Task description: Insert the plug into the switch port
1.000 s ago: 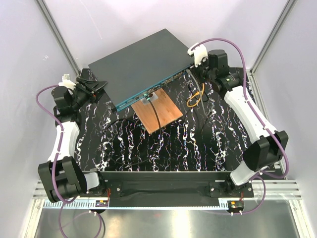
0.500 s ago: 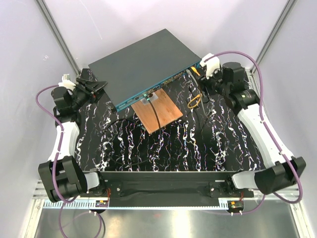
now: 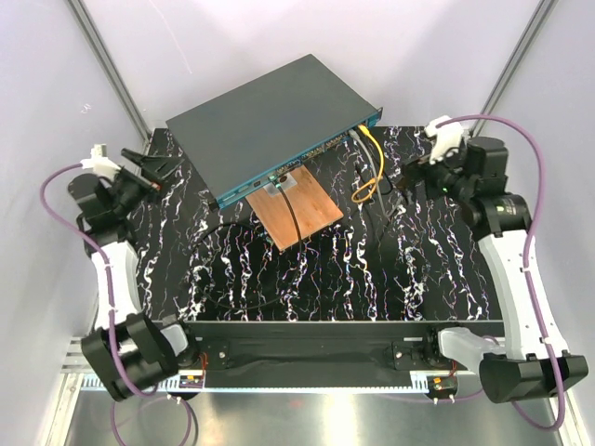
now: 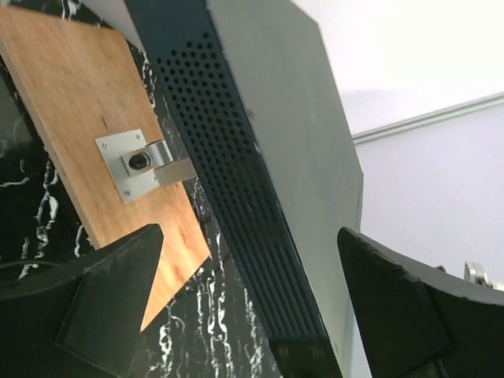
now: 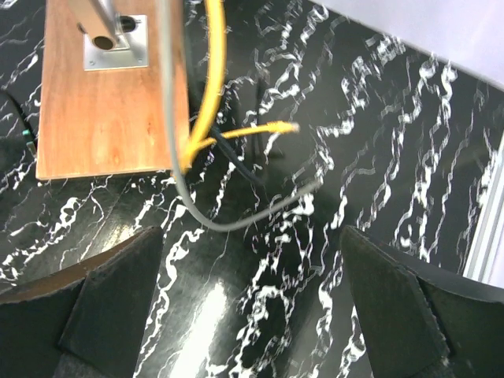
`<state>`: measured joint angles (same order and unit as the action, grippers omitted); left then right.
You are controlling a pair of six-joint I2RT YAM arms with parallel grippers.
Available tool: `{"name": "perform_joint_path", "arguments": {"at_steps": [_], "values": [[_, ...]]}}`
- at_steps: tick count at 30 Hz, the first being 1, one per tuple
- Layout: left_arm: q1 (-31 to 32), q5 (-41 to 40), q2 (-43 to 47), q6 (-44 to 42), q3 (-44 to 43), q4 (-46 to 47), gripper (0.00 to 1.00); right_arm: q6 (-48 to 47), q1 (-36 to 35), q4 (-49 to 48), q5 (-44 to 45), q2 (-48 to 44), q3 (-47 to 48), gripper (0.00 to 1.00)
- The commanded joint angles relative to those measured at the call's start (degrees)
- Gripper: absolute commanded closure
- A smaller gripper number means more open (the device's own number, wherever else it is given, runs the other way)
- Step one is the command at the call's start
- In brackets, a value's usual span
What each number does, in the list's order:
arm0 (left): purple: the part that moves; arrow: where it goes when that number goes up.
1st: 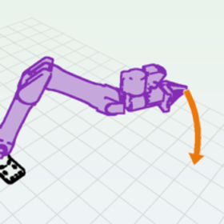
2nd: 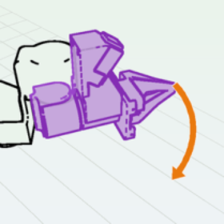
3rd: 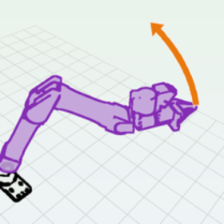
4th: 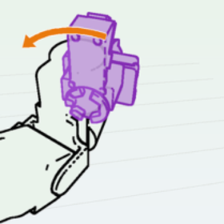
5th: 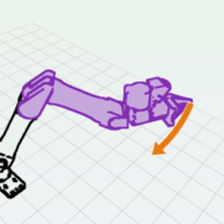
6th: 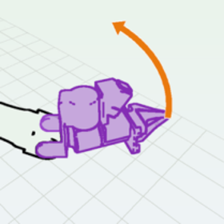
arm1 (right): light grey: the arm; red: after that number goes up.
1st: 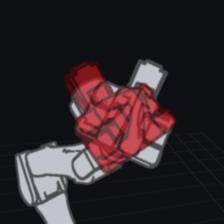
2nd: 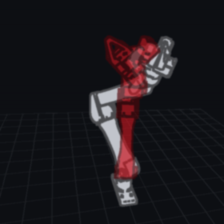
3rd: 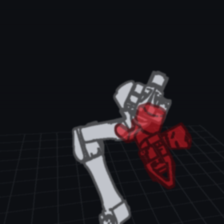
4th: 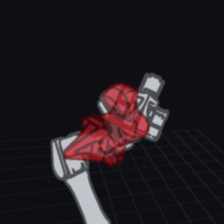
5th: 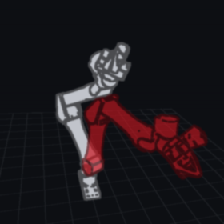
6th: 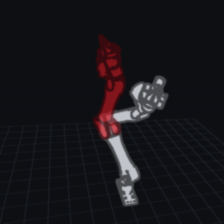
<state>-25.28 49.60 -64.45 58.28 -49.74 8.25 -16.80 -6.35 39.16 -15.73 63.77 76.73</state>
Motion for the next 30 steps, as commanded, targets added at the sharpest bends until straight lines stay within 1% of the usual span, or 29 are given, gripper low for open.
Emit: {"name": "perform_joint_path", "arguments": {"at_steps": [1, 2, 3, 4, 5, 6, 7, 8, 10, 11, 13, 16, 17, 19, 21, 24, 26, 30], "values": [[-6.9, 8.1, 3.5, -6.1, -1.1, -3.7, 0.01, 4.4, 3.8, 2.2, -4.7, -0.9, -1.1, 0.0], [-8.9, 11.3, 3.5, -12.1, -2.0, -10.6, 0.01, 4.9, 4.8, 2.6, -5.4, -0.8, -1.2, 0.0], [-10.9, 12.7, 3.3, -16.8, -5.6, -15.6, 0.01, 5.8, 8.1, 2.8, -7.2, -0.8, -1.4, 0.0], [-14.7, 13.8, 2.6, -22.9, -7.9, -28.9, 0.01, 6.0, 9.5, 3.6, -8.1, -0.5, -1.7, 0.0], [-16.2, 14.1, 1.7, -38.3, -11.2, -37.0, 0.01, 6.2, 11.2, 4.0, -9.0, 0.4, -1.8, 0.0], [-17.3, 13.4, -1.1, -47.1, -14.4, -45.2, 0.01, 6.3, 14.1, 5.2, -10.7, 0.9, -1.8, 0.0], [-18.0, 11.8, -2.5, -63.4, -21.1, -60.3, 0.01, 6.1, 15.5, 6.0, -10.9, 2.3, -1.8, 0.0], [-18.0, 6.4, -3.9, -68.5, -23.1, -64.8, 0.01, 5.7, 16.3, 6.7, -10.6, 3.3, -1.8, 0.0], [-18.1, 0.6, -5.5, -76.1, -24.4, -69.5, 0.01, 4.2, 18.3, 7.8, -9.2, 5.4, -2.5, 0.0], [-18.1, -4.2, -5.6, -78.2, -23.8, -69.7, 0.01, 3.8, 19.0, 7.9, -9.0, 6.1, -3.1, 0.0], [-18.1, -9.5, -5.1, -84.0, -21.1, -69.3, 0.01, 2.5, 20.1, 6.8, -7.3, 7.7, -5.5, 0.0], [-17.9, -13.8, -3.7, -88.3, -16.8, -65.4, 0.01, 1.1, 20.9, 5.4, -4.8, 10.8, -8.8, 0.0], [-17.7, -14.8, -3.6, -89.2, -13.9, -64.5, 0.01, 0.2, 21.1, 5.0, -4.5, 11.5, -9.6, 0.0], [-16.6, -18.0, -4.3, -90.7, -11.6, -62.5, 0.01, -0.1, 21.3, 1.6, -3.0, 12.4, -13.3, 0.0], [-15.2, -20.3, -4.8, -91.1, -9.3, -61.1, 0.01, -1.2, 21.3, -1.7, -1.3, 13.1, -16.7, 0.0], [-13.6, -23.5, -5.4, -91.6, -7.0, -58.1, 0.01, -1.8, 21.3, -4.1, 0.3, 14.9, -19.1, 0.0], [-12.9, -25.4, -5.5, -91.3, -5.9, -55.9, 0.01, -1.8, 21.3, -4.7, 0.3, 15.7, -19.8, 0.0], [-11.7, -26.4, -7.3, -90.3, -5.5, -54.2, 0.01, -1.3, 21.4, -5.1, -0.4, 16.6, -19.5, 0.0]]}}
